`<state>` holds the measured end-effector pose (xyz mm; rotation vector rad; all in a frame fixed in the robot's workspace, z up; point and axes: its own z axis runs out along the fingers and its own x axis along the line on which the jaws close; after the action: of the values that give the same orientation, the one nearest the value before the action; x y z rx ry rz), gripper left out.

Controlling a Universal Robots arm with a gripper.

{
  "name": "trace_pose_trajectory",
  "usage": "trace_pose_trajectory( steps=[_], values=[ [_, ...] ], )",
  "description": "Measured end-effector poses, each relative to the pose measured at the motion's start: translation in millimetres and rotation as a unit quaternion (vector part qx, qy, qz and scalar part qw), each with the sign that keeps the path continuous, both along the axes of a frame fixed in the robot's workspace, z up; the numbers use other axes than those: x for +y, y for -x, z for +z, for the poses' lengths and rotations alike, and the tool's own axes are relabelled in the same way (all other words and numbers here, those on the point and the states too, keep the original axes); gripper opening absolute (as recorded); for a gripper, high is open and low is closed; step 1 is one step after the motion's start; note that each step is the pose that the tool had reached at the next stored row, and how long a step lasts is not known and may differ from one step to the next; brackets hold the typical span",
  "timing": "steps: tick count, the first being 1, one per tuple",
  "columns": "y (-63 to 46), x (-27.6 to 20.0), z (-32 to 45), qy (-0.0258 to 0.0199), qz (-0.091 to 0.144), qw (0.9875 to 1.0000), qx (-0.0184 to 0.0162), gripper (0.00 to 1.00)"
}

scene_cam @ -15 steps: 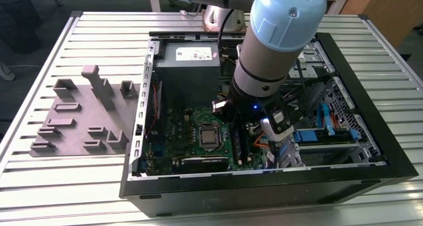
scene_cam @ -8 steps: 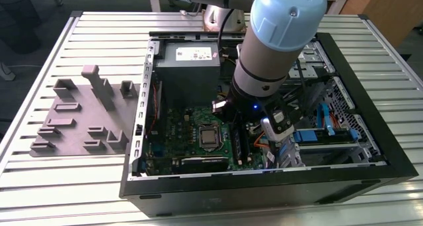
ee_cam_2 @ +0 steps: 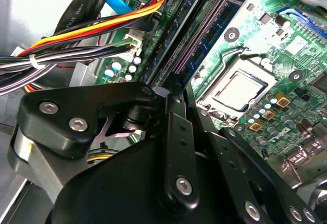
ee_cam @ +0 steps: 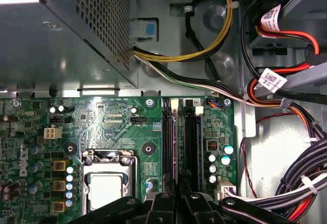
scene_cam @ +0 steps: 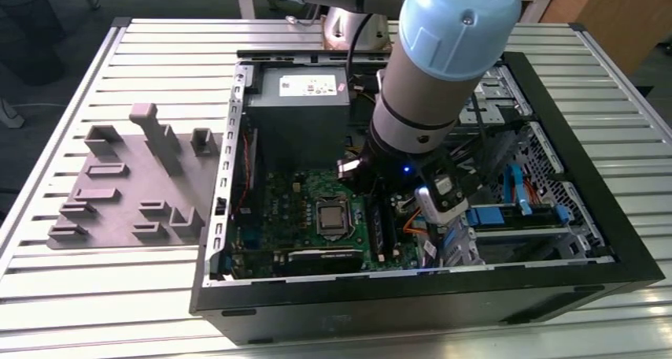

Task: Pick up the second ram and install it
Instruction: 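Press down the second ram until it locks into place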

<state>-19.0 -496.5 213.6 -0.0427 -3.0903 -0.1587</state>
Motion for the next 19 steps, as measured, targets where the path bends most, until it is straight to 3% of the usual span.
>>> trace_pose_trajectory(
  steps=[19],
  values=[
    [-1.0, -0.1, 1.8, -0.0001, 0.003, 1.0000, 0.0021, 0.14]
  ],
)
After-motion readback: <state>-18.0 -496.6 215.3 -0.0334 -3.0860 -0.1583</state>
